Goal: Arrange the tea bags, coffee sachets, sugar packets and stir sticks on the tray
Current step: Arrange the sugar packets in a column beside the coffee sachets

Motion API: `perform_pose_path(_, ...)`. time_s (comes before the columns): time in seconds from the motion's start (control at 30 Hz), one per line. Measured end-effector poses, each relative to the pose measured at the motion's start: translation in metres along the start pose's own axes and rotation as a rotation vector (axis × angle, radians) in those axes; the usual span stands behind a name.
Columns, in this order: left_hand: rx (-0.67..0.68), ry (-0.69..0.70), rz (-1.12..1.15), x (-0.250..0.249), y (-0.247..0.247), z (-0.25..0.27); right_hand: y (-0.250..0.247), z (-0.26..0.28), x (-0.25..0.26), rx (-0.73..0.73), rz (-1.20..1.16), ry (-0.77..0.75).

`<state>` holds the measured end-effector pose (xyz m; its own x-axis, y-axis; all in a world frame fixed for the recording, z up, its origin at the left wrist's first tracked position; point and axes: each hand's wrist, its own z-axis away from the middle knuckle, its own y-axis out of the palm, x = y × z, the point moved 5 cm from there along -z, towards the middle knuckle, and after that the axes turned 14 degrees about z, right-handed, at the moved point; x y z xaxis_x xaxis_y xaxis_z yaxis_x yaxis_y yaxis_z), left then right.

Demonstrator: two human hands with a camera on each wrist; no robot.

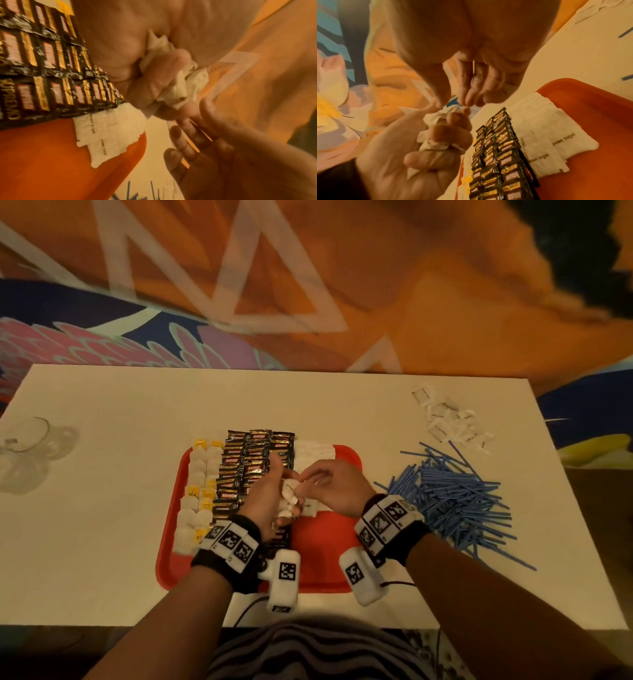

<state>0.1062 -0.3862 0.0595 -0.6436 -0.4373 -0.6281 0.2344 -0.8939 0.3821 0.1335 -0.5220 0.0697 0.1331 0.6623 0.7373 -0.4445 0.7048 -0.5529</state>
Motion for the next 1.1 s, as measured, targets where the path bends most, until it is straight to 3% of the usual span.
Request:
perform_pose_path(0.13, 0.055, -0.002, 0.0, -0.002, 0.023, 0.001, -0.015, 0.01, 0.007, 0.012, -0.025, 0.005)
perform_pose_path(0.33, 0.11, 0.009, 0.108, -0.004, 0.033, 0.005, -0.042, 0.015, -0.007, -0.164, -0.394, 0.149)
perform_pose_path(0.43, 0.133, 0.023, 0.075, -0.003, 0.038, 0.007, -0.046, 0.016, -0.007, -0.187, -0.414, 0.138)
perform_pose_path(0.6, 0.056, 0.094, 0.123, -0.012, 0.04, 0.005, -0.04, 0.021, -0.006, -0.139, -0.382, 0.103)
perform_pose_path(0.73, -0.002, 0.23, -0.045, -0.02, 0.042, 0.003, -0.037, 0.021, -0.008, -0.081, -0.395, 0.109)
perform_pose_path(0.87, 0.006, 0.313, -0.181, -0.022, 0.044, 0.004, -0.05, 0.017, -0.01, -0.177, -0.468, 0.105)
perform_pose_path(1.1, -0.002, 0.203, -0.043, -0.001, 0.044, 0.003, -0.048, 0.017, -0.018, -0.235, -0.712, 0.175)
